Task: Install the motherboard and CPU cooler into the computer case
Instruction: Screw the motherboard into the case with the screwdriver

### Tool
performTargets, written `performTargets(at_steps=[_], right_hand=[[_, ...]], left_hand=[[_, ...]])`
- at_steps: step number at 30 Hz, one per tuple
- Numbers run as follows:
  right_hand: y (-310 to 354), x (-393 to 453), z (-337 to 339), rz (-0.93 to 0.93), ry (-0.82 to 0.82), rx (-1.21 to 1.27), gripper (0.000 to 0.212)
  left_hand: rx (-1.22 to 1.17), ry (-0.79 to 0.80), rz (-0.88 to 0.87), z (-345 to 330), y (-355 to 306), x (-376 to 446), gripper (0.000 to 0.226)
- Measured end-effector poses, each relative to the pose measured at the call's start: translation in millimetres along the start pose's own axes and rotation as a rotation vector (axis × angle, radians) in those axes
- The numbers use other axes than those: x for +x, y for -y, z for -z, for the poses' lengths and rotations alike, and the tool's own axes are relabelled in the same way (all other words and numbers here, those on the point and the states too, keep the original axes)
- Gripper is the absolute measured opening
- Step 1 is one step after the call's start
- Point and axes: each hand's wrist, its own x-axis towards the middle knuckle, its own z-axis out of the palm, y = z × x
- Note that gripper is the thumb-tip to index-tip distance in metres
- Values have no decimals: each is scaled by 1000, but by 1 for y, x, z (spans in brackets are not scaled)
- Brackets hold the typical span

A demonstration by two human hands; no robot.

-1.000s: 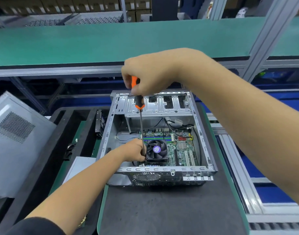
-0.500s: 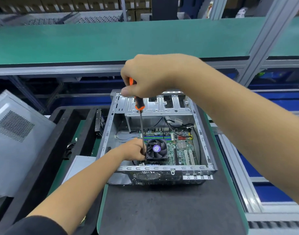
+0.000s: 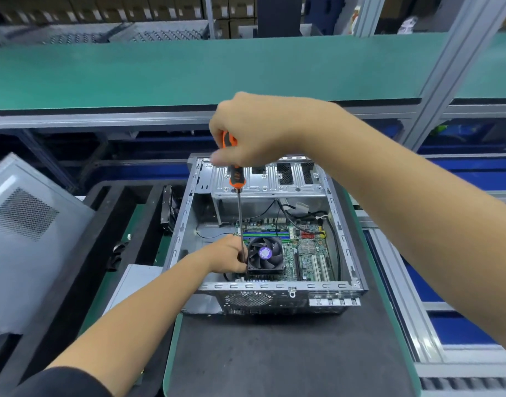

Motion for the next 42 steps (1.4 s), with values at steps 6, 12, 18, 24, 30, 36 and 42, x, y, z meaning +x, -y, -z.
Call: performTargets(at_steps=[6,12,18,24,30,36,42], right_hand=[[1,-3,3,118,5,80,5],[-3,2,-5,-34,-94,-10,37],[0,-5,4,141,71,179,19],[-7,1,-4,-2,-121,23,22],[-6,-2,8,-9,127,-153,21],[7,-1,4,92,5,40,14],[-10,-4,8,-98,66,-84,30]], left_hand=[[-16,6,-3,-1,2,1,12],[-9,15,29,-1,1,2,17],[-13,14,13,-2,2,3,13],[-1,13,21,-3,4,5,15],[-5,36,53,0,0,6,14],[-84,52,89,1,0,6,14],[-37,64,93,1,2,4,15]])
